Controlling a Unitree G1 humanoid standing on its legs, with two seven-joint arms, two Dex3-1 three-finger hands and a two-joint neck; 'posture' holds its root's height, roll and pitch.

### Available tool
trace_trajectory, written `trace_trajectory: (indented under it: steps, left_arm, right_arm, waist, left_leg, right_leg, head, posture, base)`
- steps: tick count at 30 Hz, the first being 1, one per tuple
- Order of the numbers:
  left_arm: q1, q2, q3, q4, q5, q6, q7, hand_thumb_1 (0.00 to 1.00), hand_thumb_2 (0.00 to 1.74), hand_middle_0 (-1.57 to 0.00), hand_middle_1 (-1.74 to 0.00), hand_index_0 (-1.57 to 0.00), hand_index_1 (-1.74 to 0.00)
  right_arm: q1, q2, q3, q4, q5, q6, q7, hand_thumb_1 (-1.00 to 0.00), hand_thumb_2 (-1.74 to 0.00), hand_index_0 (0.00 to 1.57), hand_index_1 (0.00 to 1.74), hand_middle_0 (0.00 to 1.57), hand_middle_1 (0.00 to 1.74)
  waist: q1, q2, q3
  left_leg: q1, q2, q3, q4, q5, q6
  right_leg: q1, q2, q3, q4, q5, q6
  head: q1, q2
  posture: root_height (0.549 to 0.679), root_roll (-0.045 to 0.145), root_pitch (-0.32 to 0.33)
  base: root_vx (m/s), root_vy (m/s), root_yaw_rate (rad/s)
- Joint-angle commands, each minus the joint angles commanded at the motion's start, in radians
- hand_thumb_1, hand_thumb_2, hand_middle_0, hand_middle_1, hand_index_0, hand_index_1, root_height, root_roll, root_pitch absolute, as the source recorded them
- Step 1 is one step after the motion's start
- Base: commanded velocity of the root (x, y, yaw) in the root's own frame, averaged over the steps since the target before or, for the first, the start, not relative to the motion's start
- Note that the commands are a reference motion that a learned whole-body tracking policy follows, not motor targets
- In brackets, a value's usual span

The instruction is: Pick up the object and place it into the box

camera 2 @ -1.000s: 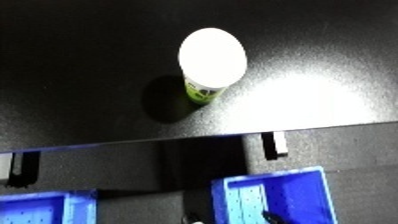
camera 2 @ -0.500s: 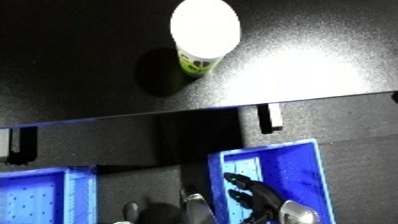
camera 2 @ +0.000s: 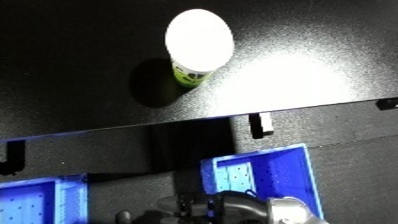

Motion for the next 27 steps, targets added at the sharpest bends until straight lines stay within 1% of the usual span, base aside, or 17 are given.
trace_trajectory:
  steps: [3,6,8,10,14,17,21,24,26,27]
  left_arm:
    - [-0.009,-0.010,-0.006,0.020,0.012,-0.008,0.003,0.00,0.00,0.00,0.00,0.00,0.00]
    - [-0.012,-0.019,-0.001,0.028,0.010,-0.006,0.011,0.00,0.00,0.00,0.00,0.00,0.00]
    - [-0.010,-0.025,0.010,0.033,0.009,-0.001,0.013,0.00,0.00,0.00,0.00,0.00,0.00]
    - [-0.004,-0.034,0.023,0.041,0.018,0.003,0.011,0.00,0.00,0.00,0.00,0.00,0.00]
    - [0.008,-0.045,0.036,0.046,0.026,0.011,0.008,0.00,0.00,0.00,0.00,0.00,0.00]
    - [0.021,-0.051,0.039,0.037,0.021,0.014,0.006,0.00,0.00,0.00,0.00,0.00,0.00]
    - [0.038,-0.062,0.033,0.028,0.009,0.002,0.006,0.00,0.00,0.00,0.00,0.00,0.00]
    - [0.043,-0.070,0.027,0.021,0.002,0.001,0.009,0.00,0.00,0.00,0.00,0.00,0.00]
    - [0.043,-0.075,0.023,0.017,0.000,0.002,0.014,0.00,0.00,0.00,0.00,0.00,0.00]
    - [0.044,-0.078,0.022,0.015,-0.005,0.003,0.017,0.00,0.00,0.00,0.00,0.00,0.00]
  right_arm:
    - [-0.036,0.015,-0.033,-0.062,0.111,-0.063,-0.021,0.00,0.00,0.00,0.00,0.00,0.00]
    - [-0.070,0.040,-0.084,-0.102,0.217,-0.164,-0.071,0.00,0.00,0.00,0.00,0.00,0.00]
    - [-0.089,0.068,-0.128,-0.122,0.264,-0.238,-0.118,0.00,0.00,0.00,0.00,0.00,0.00]
    - [-0.112,0.101,-0.180,-0.135,0.283,-0.310,-0.175,0.00,0.00,0.00,0.00,0.00,0.00]
    - [-0.153,0.137,-0.267,-0.147,0.244,-0.422,-0.286,0.00,0.00,0.00,0.00,0.00,0.00]
    - [-0.178,0.136,-0.319,-0.146,0.201,-0.510,-0.370,0.00,0.00,0.00,0.00,0.00,0.00]
    - [-0.206,0.121,-0.370,-0.141,0.139,-0.653,-0.497,0.00,0.00,0.00,0.00,0.00,0.00]
    - [-0.228,0.103,-0.399,-0.130,0.073,-0.753,-0.602,0.00,0.00,0.00,0.00,0.00,0.00]
    - [-0.243,0.083,-0.418,-0.114,0.003,-0.807,-0.684,0.00,0.00,0.00,0.00,0.00,0.00]
    - [-0.249,0.072,-0.424,-0.107,-0.038,-0.824,-0.729,0.00,0.00,0.00,0.00,0.00,0.00]
  waist:
    - [-0.001,0.002,-0.008]
    - [-0.004,0.006,-0.013]
    - [-0.007,0.011,-0.016]
    - [-0.012,0.017,-0.018]
    - [-0.017,0.027,-0.017]
    - [-0.019,0.035,-0.014]
    - [-0.022,0.043,-0.011]
    - [-0.025,0.047,-0.009]
    - [-0.026,0.049,-0.008]
    - [-0.026,0.050,-0.007]
  left_leg:
    - [-0.004,0.004,0.001,0.007,-0.004,-0.0028]
    - [-0.006,0.004,0.001,0.014,-0.009,-0.0030]
    - [-0.007,0.004,0.002,0.019,-0.012,-0.0023]
    - [-0.009,0.003,0.003,0.025,-0.016,-0.0016]
    - [-0.010,0.000,0.008,0.032,-0.021,-0.0007]
    - [-0.010,-0.002,0.012,0.035,-0.024,0.0012]
    - [-0.004,-0.005,0.019,0.030,-0.024,0.0026]
    - [0.000,-0.007,0.023,0.026,-0.023,0.0028]
    - [0.004,-0.008,0.025,0.024,-0.024,0.0030]
    - [0.007,-0.008,0.025,0.023,-0.024,0.0032]
  right_leg:
    - [0.000,-0.0007,0.001,0.000,-0.001,0.0009]
    - [0.002,-0.0007,0.003,0.002,-0.002,0.0005]
    - [0.003,-0.0011,0.004,0.005,-0.002,0.0008]
    - [0.002,-0.0020,0.005,0.006,-0.002,-0.0001]
    - [0.001,-0.0031,0.009,0.009,-0.002,-0.0043]
    - [0.001,-0.0018,0.014,0.009,-0.003,-0.0084]
    - [0.003,0.0027,0.019,0.007,-0.004,-0.0133]
    - [0.005,0.0054,0.023,0.005,-0.005,-0.0161]
    - [0.007,0.0069,0.026,0.003,-0.005,-0.0184]
    - [0.009,0.0078,0.027,0.002,-0.006,-0.0196]
  head:
    - [0.009,-0.003]
    - [0.019,-0.002]
    - [0.029,0.002]
    - [0.039,0.015]
    - [0.046,0.019]
    - [0.048,0.024]
    - [0.051,0.032]
    - [0.055,0.040]
    - [0.061,0.053]
    - [0.065,0.061]
  posture:
    - [0.622,0.028,-0.008]
    - [0.622,0.030,-0.009]
    - [0.622,0.031,-0.010]
    - [0.622,0.033,-0.011]
    - [0.622,0.038,-0.014]
    - [0.623,0.042,-0.016]
    - [0.623,0.046,-0.018]
    - [0.623,0.049,-0.020]
    - [0.624,0.051,-0.022]
    - [0.624,0.052,-0.023]
  base:
    - [0.018,0.003,0.008]
    - [0.024,0.014,0.015]
    - [0.022,0.018,0.027]
    - [0.021,0.024,0.024]
    - [0.015,0.035,-0.002]
    - [0.016,0.046,-0.032]
    - [0.018,0.044,-0.028]
    - [0.016,0.035,-0.017]
    - [0.021,0.026,-0.008]
    - [0.024,0.018,-0.013]
